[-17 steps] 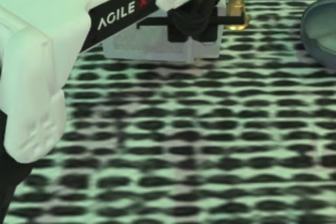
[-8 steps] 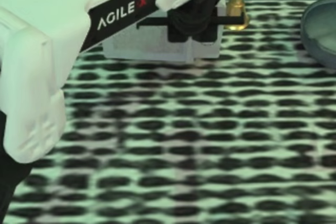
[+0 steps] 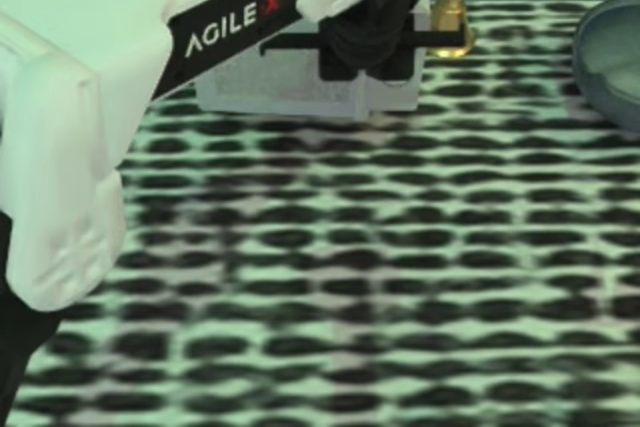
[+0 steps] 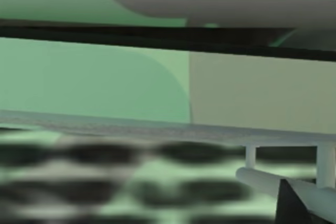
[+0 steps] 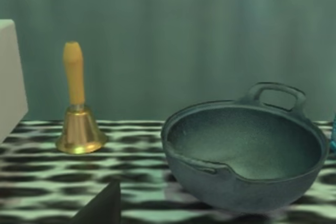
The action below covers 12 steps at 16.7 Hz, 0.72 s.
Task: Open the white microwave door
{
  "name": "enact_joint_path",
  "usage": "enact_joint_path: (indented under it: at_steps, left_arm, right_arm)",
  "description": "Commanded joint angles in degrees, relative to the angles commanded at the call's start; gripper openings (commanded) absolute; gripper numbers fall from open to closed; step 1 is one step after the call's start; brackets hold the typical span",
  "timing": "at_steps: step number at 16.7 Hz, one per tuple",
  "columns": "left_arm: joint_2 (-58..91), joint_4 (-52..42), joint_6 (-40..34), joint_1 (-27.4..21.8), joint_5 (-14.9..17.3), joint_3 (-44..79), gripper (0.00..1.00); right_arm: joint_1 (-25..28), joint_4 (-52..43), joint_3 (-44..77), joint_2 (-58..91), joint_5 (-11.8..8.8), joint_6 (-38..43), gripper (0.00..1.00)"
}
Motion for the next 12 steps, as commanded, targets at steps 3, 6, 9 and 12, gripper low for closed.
enact_joint_path:
  at_steps: [3,6,9,12]
  left_arm:
    - [0.0,0.0,0.0,0.0,0.0,0.0,0.0]
    - [0.0,0.27,-0.2,-0.46,0.41,0.05,0.0]
    - [-1.49,1.55,1.16,-0.15,0.67,-2.54,0.0]
    - [-2.43,2.35,1.99,0.06,0.85,-4.17,0.0]
  right_arm:
    - [0.0,0.0,0.0,0.0,0.0,0.0,1.0]
    - [0.0,0.0,0.0,0.0,0.0,0.0,1.0]
    - [0.0,0.0,0.0,0.0,0.0,0.0,1.0]
    - [0.0,0.0,0.0,0.0,0.0,0.0,1.0]
